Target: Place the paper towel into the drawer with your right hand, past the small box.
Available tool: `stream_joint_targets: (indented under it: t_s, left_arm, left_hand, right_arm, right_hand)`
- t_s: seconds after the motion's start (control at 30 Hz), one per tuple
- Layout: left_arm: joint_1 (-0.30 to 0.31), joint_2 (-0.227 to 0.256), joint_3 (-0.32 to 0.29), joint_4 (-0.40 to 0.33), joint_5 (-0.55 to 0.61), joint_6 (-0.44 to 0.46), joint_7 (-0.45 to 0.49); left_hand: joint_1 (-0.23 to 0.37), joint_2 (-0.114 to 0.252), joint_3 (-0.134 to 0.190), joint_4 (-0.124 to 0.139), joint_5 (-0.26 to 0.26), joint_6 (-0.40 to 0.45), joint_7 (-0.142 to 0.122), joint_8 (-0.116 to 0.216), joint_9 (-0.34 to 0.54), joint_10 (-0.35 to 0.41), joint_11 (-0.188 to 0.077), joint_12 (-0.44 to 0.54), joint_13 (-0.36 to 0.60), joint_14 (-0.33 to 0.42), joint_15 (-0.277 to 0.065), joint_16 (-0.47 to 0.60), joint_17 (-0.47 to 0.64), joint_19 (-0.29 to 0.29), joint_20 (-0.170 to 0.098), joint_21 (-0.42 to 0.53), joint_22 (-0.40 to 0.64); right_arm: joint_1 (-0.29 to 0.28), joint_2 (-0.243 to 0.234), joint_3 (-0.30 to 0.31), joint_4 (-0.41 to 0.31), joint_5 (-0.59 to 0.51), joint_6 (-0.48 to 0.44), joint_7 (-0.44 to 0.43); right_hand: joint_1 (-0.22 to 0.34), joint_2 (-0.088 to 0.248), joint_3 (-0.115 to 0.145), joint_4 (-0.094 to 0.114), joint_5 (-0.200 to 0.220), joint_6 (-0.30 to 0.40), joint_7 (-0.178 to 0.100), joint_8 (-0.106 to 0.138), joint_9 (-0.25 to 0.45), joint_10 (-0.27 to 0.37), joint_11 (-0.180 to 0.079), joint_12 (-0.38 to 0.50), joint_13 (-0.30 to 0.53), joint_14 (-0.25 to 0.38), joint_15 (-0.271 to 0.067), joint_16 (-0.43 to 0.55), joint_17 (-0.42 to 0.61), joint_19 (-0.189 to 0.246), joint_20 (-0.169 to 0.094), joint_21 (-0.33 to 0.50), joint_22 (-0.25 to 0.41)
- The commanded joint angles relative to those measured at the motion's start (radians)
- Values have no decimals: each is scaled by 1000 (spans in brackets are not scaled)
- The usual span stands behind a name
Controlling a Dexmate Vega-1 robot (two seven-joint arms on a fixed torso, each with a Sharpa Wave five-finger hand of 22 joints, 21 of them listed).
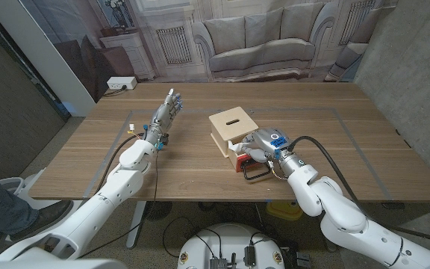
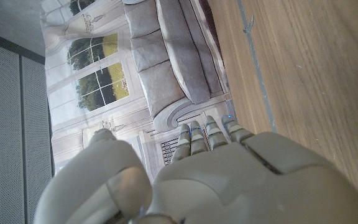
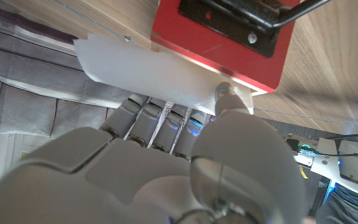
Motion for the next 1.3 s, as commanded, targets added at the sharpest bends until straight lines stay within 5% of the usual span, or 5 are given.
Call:
stream_joint_targets:
  t_s: [0.03, 0.97, 1.3]
  left_arm:
    - [-8, -7, 4, 16, -2, -2, -7]
    - [-38, -18, 8, 64, -11, 2, -35]
    - [-33, -14, 6, 56, -10, 4, -29]
  left_hand:
    - [6, 5, -3, 2, -3, 6, 1, 0, 4, 6, 4, 0, 2, 3, 1, -1, 4, -7, -1, -2, 2]
    - [11, 7, -5, 1, -3, 7, 3, 0, 4, 5, 3, 0, 2, 2, 1, -2, 4, -6, -1, -1, 2]
    - [13, 8, -6, 0, -3, 8, 2, 0, 4, 5, 4, 0, 2, 3, 1, -1, 4, -7, -1, -1, 2]
  right_arm:
    - [-7, -6, 15, -9, 6, 11, 3]
    - [-11, -15, 40, -29, 44, 44, 2]
    - [-22, -24, 55, -43, 59, 59, -12]
  right_hand:
    - [-19, -11, -13, 6, 6, -18, 0, -6, 1, -11, -1, -1, 3, -12, -111, 2, 4, -12, -111, -6, 0]
    - [-198, -91, -99, 69, 46, -183, 1, -17, -1, -129, 25, -7, 6, -98, -87, 0, 8, -40, -74, -36, -3]
    - [-218, -99, -110, 76, 54, -199, 3, -13, 0, -145, 28, -6, 7, -113, -74, -1, 9, -40, -67, -39, -4]
